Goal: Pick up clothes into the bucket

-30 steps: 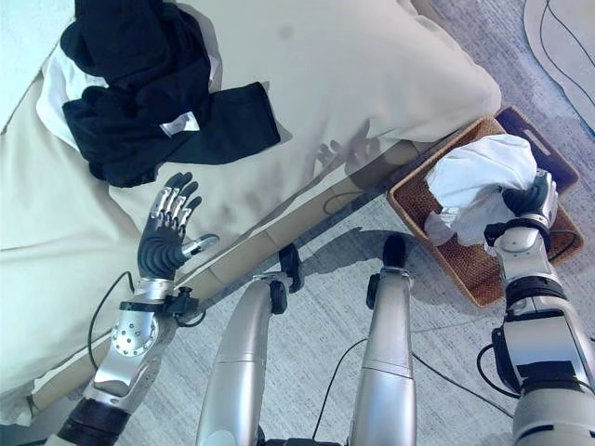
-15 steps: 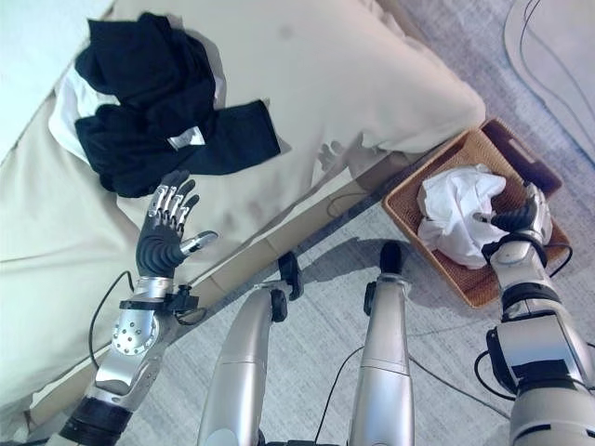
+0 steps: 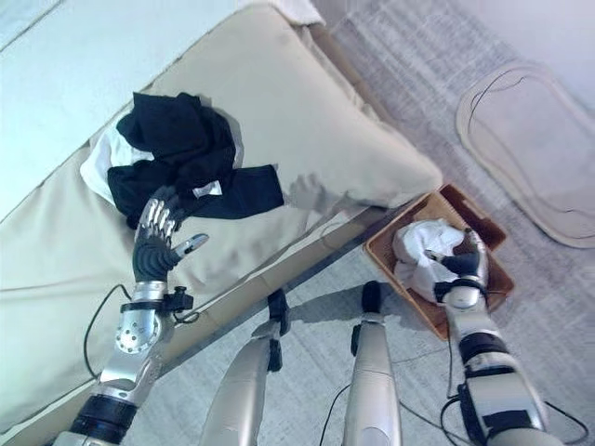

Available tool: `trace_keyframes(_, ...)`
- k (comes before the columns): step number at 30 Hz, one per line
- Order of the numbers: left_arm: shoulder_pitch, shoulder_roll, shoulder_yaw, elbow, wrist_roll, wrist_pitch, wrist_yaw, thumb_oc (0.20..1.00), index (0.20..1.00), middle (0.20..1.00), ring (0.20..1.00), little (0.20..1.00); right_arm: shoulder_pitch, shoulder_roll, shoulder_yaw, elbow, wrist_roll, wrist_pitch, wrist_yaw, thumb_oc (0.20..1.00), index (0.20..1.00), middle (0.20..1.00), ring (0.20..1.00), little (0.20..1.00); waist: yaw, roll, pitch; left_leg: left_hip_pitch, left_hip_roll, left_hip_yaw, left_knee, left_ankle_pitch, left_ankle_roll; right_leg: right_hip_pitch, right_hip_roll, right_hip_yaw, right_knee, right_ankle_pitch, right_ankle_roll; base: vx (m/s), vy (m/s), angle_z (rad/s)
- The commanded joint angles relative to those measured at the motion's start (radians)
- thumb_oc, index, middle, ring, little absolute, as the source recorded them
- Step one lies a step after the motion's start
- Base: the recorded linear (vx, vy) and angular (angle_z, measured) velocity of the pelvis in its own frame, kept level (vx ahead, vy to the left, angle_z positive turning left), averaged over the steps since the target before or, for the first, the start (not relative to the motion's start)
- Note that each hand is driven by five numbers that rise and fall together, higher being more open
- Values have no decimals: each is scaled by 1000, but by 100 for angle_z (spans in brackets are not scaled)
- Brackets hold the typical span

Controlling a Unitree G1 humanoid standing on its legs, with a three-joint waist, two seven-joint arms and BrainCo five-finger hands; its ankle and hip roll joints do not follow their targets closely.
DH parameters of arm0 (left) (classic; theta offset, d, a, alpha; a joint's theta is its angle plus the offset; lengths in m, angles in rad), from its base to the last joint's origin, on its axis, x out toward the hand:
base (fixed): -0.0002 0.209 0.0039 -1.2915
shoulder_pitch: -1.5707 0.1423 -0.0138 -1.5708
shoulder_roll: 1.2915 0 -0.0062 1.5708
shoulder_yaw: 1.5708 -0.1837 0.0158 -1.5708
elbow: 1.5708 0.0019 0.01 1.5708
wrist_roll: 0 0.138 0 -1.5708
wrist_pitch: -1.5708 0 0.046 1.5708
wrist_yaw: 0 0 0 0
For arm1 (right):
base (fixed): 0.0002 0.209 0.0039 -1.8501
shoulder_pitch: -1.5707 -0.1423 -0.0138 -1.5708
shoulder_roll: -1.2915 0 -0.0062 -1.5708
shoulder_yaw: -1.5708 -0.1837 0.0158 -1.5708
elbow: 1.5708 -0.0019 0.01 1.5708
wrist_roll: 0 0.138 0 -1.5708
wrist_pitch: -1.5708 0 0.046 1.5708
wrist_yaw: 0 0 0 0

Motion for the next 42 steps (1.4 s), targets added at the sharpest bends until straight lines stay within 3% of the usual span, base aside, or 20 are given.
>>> trace_keyframes(1,-25,24,46,0,120,-24,76,1000,1000,1000,1000,1000,53,30,-5,-130,67,-105,14,1000,1000,1000,1000,1000,-7,-42,2,37,-46,-11,-12,-16,30,102,-21,-50,-163,139,30,106,-79,21)
trace_keyframes(8,-55,50,53,69,281,26,142,1000,1000,1000,1000,1000,149,130,79,-329,249,-158,187,1000,1000,1000,1000,1000,8,-80,-16,139,-29,-33,-29,-16,26,244,-20,-91,-226,142,33,63,-21,18)
trace_keyframes(16,-112,109,61,153,488,101,189,1000,1000,1000,1000,1000,201,163,183,-427,273,-147,289,1000,1000,1000,1000,1000,29,-109,-51,214,-25,-44,-10,-46,33,354,-22,-117,-254,129,36,62,17,7)
trace_keyframes(23,-157,173,58,213,576,120,248,1000,1000,1000,1000,1000,206,153,242,-431,228,-137,315,1000,1000,1000,1000,1000,36,-127,-32,204,-30,-45,48,-73,39,350,-30,-123,-212,106,37,1,37,5)
trace_keyframes(25,-176,222,47,225,640,138,278,1000,1000,1000,1000,1000,204,138,249,-443,229,-138,323,1000,1000,1000,1000,1000,37,-141,3,169,-31,-40,127,-98,44,323,-30,-116,-152,89,35,-74,46,0)
trace_keyframes(32,-274,293,53,245,661,181,341,1000,1000,1000,1000,1000,195,97,248,-480,226,-142,324,1000,1000,1000,1000,1000,31,-167,93,-13,-33,-55,292,-134,46,169,-24,-113,-18,50,23,-114,18,1)
trace_keyframes(42,-454,404,64,183,681,238,415,1000,1000,1000,1000,1000,165,52,224,-520,221,-151,280,1000,1000,1000,1000,1000,9,-163,186,-324,-47,-72,452,-147,50,-117,-34,-103,132,31,14,-109,19,8)
